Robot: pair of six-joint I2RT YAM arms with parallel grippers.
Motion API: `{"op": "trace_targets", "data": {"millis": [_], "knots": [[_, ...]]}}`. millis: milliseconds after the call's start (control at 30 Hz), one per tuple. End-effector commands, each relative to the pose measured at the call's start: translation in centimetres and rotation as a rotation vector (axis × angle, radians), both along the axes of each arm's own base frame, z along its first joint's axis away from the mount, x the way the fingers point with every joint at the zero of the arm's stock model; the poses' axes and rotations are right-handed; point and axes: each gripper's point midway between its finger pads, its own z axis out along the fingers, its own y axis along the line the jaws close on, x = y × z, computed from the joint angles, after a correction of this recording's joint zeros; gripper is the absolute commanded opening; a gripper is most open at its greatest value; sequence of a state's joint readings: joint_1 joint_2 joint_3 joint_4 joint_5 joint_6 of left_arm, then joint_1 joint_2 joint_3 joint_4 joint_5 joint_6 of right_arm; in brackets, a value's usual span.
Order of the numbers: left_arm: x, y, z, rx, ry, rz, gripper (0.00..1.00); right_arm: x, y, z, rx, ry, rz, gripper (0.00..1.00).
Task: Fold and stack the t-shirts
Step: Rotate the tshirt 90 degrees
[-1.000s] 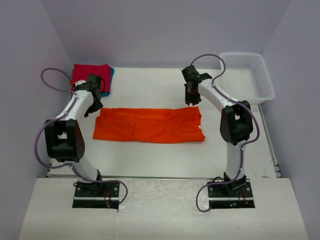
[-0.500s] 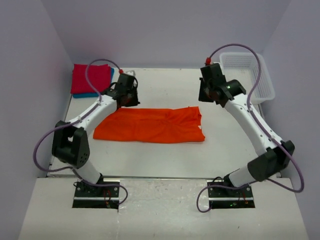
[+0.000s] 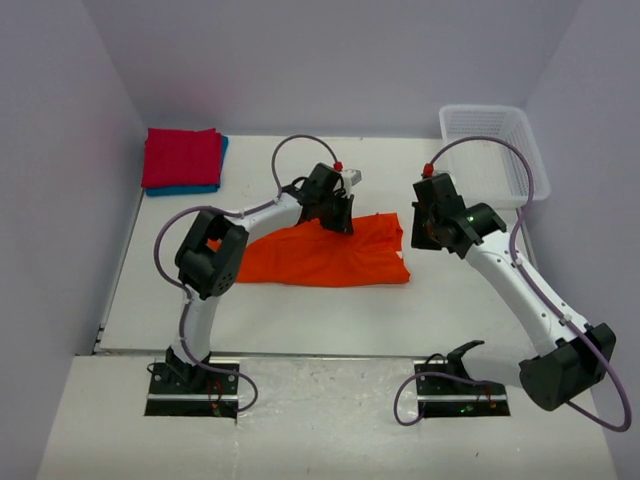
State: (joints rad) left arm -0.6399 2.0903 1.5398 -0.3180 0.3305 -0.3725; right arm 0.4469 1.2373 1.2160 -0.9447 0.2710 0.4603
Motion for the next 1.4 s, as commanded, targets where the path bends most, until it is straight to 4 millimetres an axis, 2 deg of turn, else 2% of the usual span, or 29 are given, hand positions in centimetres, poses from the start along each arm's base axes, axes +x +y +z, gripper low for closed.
{"op": "trace_targets", "data": {"millis": [0,167,200,267,300,367,400,467,500,567,633,700,867,900,1000,1033,1200,1267,1300,1333,1367], "knots": [[1.0,-3.3,1.6,-0.092,-0.051,-0.095,0.0,-0.5,-0.1,1.6,0.036,-0.057,-0.018,0.0],[1.7,-3.6,-1.6,-0.041,-0.002,-0.069,0.0,-0.8,0.1,2.5,0.059,-0.077,-0.01,0.0],[1.6,-3.5,-3.1,-0.019,0.023,-0.072,0.0,-0.9,0.1,2.6,0.06,-0.079,-0.009,0.0],[2.2,-3.9,-3.4,-0.02,0.022,-0.07,0.0,-0.9,0.0,2.7,0.058,-0.08,-0.009,0.0],[2.2,-4.0,-4.7,-0.009,0.042,-0.074,0.0,-1.0,-0.1,2.6,0.055,-0.078,-0.012,0.0],[2.8,-4.6,-4.7,-0.026,0.037,-0.084,0.0,-1.1,-0.1,2.4,0.051,-0.072,-0.012,0.0],[2.8,-4.5,-6.3,-0.006,0.055,-0.085,0.0,-1.1,0.0,2.2,0.049,-0.065,-0.012,0.0],[4.0,-5.1,-6.1,-0.01,0.032,-0.089,0.0,-1.2,0.1,1.9,0.052,-0.059,-0.01,0.0],[4.1,-4.9,-7.6,0.014,0.053,-0.087,0.0,-1.3,0.1,1.6,0.051,-0.056,-0.012,0.0],[5.8,-4.9,-7.2,-0.004,0.034,-0.072,0.0,-1.2,0.2,1.1,0.05,-0.046,-0.008,0.0],[7.1,-4.1,-8.0,-0.013,0.049,-0.038,0.0,-1.2,0.5,0.3,0.047,-0.026,-0.001,0.0],[8.4,-3.7,-7.7,-0.038,0.037,-0.007,0.0,-1.1,1.0,-0.7,0.053,0.0,0.016,0.0],[12.5,-0.8,-7.1,-0.091,0.028,0.073,0.0,0.2,4.1,-2.2,0.149,-0.004,0.088,0.0],[13.4,-0.9,-6.0,-0.113,0.009,0.076,0.0,0.4,4.7,-2.3,0.169,0.009,0.102,0.0],[15.7,1.2,-5.3,-0.12,-0.017,0.115,0.0,0.8,5.6,-3.2,0.146,0.053,0.112,0.0],[17.0,2.1,-4.3,-0.135,-0.038,0.131,0.0,0.7,5.8,-3.4,0.132,0.058,0.116,0.0],[20.1,5.3,-2.9,-0.152,-0.089,0.177,0.0,1.0,7.0,-3.9,0.142,0.079,0.141,0.0],[21.3,6.2,-1.6,-0.186,-0.114,0.18,0.0,1.1,7.7,-4.4,0.15,0.09,0.158,0.0],[21.5,6.2,-0.9,-0.207,-0.12,0.171,0.07,1.2,7.9,-4.6,0.155,0.09,0.164,0.0],[22.0,5.8,2.6,-0.249,-0.192,0.147,0.16,1.2,8.2,-5.9,0.14,0.12,0.168,0.0],[21.8,5.6,2.7,-0.255,-0.19,0.137,0.17,1.3,8.4,-5.9,0.141,0.118,0.172,0.0]]}}
